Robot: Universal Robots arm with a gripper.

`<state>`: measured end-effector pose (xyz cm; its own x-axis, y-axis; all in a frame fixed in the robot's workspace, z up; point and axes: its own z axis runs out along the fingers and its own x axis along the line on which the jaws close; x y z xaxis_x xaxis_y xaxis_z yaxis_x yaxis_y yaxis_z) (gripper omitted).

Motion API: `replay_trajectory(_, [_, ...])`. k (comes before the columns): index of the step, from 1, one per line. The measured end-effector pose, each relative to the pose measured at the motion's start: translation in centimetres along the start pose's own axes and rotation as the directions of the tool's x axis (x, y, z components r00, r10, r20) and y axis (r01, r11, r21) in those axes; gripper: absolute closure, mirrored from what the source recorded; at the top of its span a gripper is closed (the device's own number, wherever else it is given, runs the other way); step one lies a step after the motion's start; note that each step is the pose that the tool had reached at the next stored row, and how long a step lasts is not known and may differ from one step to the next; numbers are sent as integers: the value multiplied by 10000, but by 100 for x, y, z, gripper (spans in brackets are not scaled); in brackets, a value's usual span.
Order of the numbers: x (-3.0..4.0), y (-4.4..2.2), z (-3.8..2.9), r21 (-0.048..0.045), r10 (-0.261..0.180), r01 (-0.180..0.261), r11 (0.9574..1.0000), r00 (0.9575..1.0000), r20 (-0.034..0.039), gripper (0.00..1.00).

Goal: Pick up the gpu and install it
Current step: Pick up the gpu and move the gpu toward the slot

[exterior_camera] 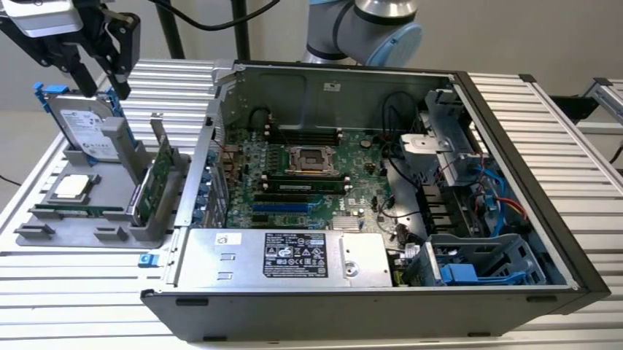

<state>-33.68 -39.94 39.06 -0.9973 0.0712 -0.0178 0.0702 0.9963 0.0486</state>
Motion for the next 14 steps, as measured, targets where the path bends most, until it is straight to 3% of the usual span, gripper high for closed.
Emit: replay_trajectory(14, [-6,-4,34,5,3,-3,10000,10000,-80,0])
